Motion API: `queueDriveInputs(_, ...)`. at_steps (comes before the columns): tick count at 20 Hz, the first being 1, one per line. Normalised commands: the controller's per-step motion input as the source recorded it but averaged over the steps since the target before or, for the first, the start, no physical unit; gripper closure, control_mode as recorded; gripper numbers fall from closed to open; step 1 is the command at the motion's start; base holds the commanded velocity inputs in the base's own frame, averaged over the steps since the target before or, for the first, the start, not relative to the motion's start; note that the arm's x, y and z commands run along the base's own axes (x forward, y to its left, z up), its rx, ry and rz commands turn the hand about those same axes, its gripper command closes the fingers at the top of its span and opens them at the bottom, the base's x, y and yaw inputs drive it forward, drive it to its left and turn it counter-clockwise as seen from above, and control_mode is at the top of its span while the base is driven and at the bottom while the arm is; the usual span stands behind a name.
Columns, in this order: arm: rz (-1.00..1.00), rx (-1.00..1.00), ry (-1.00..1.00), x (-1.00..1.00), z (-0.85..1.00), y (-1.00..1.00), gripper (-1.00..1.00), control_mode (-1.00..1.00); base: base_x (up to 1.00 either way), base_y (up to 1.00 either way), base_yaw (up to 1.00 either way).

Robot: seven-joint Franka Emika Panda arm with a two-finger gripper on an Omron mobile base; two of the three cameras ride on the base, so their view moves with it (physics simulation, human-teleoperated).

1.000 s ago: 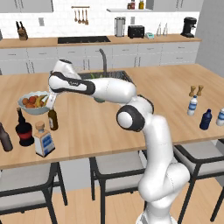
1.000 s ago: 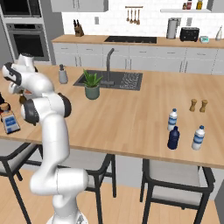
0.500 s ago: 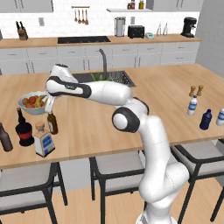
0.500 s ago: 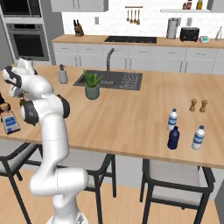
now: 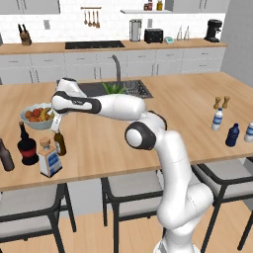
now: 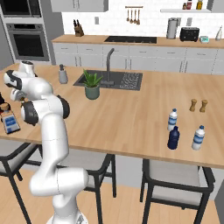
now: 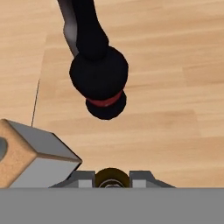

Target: Move the plastic bottles in the middle to the plastics group, and the glass bottles in the middle to the glass group.

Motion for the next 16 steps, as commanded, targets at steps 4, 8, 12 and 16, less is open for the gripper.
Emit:
queueDriveInputs(4, 0.00, 0.00, 0.00, 0.00, -0.16, 0.07, 1.00, -1.00, 0.00, 0.00, 0.00)
queueDriveInputs(8, 0.00, 0.00, 0.00, 0.00, -0.18, 0.00, 1.00, -1.00, 0.00, 0.00, 0.00)
queueDriveInputs(12, 0.00, 0.00, 0.00, 0.00, -0.13, 0.00, 1.00, -1.00, 0.00, 0.00, 0.00)
queueDriveInputs(16, 0.00, 0.00, 0.00, -0.01, -0.06, 0.00, 1.00, -1.00, 0.00, 0.00, 0.00)
